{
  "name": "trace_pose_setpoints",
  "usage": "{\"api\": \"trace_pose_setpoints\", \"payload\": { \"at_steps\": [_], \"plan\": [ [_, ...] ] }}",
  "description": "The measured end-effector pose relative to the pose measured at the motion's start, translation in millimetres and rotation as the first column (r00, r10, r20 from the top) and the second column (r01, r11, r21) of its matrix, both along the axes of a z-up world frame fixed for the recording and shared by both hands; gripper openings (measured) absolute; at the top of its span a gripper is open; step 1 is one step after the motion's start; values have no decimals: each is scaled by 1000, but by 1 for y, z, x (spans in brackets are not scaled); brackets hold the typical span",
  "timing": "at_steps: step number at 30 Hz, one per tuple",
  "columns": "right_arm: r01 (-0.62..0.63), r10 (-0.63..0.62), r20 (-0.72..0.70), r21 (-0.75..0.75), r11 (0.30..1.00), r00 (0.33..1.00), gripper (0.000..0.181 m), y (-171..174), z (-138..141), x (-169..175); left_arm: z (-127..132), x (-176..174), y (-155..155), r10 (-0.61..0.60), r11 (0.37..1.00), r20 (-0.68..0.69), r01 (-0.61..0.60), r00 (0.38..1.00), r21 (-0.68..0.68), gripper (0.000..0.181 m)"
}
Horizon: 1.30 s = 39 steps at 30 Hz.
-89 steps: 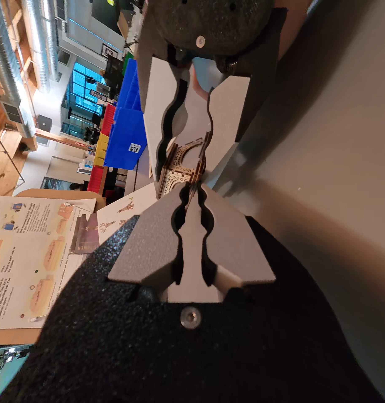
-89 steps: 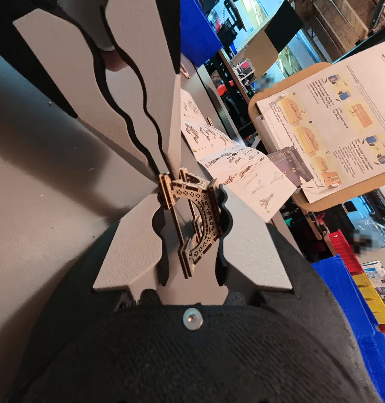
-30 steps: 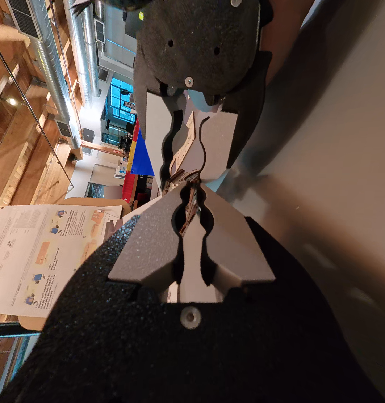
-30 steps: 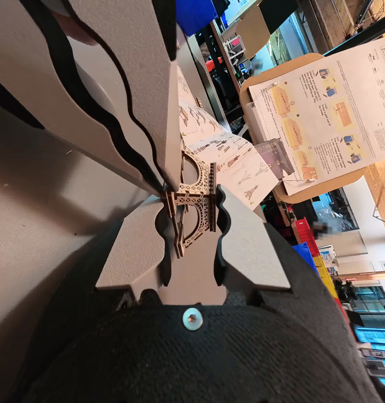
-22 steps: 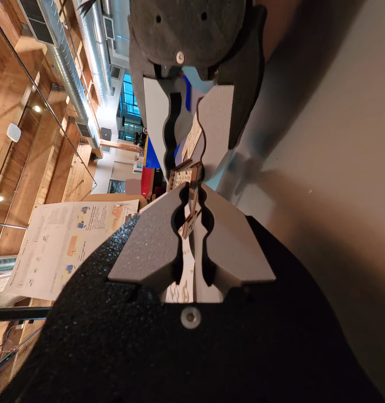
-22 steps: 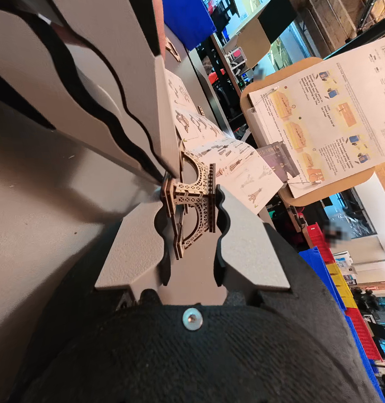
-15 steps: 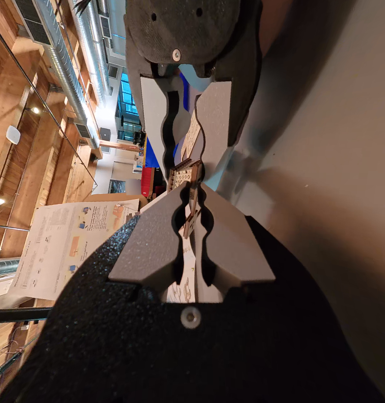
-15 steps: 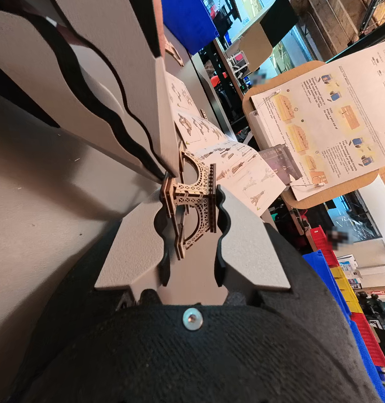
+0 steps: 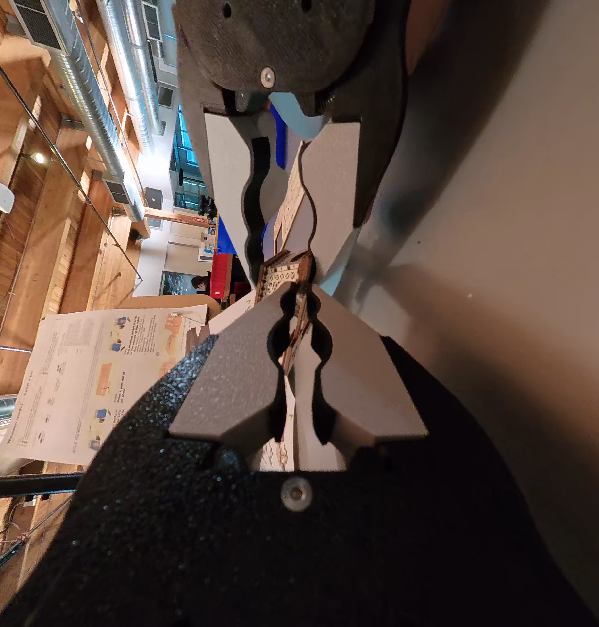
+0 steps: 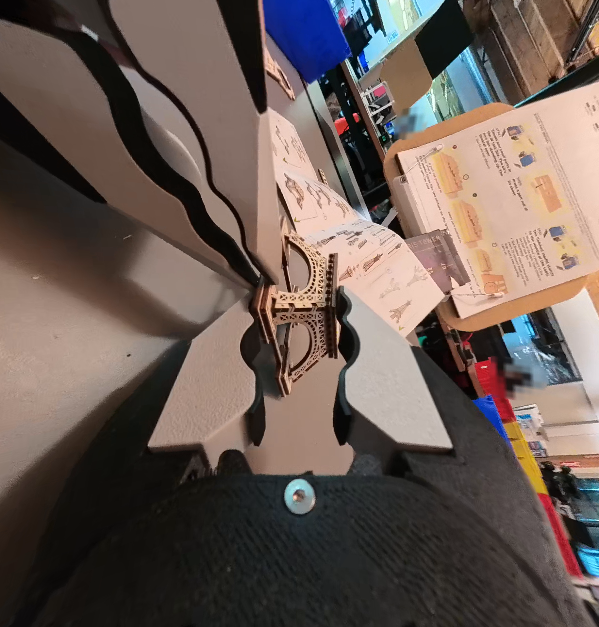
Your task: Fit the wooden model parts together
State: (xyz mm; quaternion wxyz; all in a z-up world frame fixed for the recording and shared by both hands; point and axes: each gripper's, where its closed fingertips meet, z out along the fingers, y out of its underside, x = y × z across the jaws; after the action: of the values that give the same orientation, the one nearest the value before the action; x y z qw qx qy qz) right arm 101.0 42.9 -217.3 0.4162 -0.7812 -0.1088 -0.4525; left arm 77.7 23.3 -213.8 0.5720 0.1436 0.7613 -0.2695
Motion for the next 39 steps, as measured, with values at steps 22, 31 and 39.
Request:
{"api": "trace_pose_setpoints", "payload": {
  "at_steps": [22, 31, 39],
  "plan": [
    [-136, 143, -100, 76, 988, 985, 42, -13, 6, -5, 4, 19, 40, 89, 995, 44, -91, 995, 41, 9],
    [83, -104, -168, -125, 989, 980, 96, -39, -4, 10, 10, 21, 34, 171, 971, 171, -195, 970, 139, 0],
    [161, -150, -304, 12, 987, 941, 86, -19, 14, -5, 20, 7, 5, 198, 957, 262, -245, 945, 157, 0]
  ]
}}
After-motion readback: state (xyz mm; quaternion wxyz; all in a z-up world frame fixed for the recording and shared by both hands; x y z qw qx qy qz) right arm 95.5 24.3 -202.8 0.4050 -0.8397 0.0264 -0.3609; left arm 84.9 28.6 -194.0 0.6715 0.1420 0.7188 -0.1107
